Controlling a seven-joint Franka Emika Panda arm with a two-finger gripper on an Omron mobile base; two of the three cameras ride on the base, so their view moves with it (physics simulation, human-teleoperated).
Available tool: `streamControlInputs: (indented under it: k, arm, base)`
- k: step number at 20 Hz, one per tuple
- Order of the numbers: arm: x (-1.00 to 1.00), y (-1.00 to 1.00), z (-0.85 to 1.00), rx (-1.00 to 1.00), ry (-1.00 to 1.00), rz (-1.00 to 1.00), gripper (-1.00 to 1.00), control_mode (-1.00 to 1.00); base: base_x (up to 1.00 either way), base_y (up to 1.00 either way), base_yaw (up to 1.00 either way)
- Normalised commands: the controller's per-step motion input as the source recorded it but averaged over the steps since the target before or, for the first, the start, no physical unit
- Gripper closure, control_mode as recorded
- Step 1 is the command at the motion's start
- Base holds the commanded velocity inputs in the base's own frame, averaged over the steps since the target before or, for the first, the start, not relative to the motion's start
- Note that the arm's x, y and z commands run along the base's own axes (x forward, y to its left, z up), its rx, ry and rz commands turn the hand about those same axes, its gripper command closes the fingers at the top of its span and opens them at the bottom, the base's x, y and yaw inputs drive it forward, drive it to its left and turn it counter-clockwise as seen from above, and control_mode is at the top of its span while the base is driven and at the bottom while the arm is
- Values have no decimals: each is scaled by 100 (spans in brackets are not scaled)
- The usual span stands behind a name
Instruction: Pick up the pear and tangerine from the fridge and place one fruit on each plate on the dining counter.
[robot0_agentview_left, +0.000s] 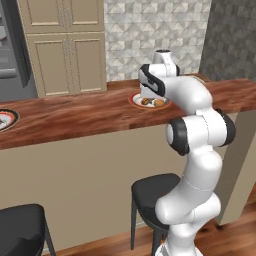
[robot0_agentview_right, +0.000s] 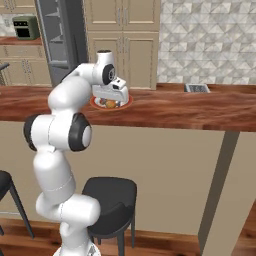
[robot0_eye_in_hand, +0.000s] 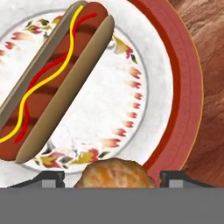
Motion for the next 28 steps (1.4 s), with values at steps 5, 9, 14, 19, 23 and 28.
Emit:
streamControlInputs:
  k: [5,9,14,19,23,28]
  arm:
    - [-37,-4,0,1,-23,0,-100,-100]
    - [-61,-5,13,2,-22,1,-100,-100]
    - [-74,-3,13,4,-22,2,-100,-100]
    - [-75,0,19,5,-16,1,-100,-100]
    - [-62,0,30,2,-9,0,-100,-100]
    - [-50,0,49,0,-5,0,-100,-100]
  base:
    - [0,0,0]
    - [0,0,0]
    - [0,0,0]
    - [0,0,0]
    - [0,0,0]
    - [0,0,0]
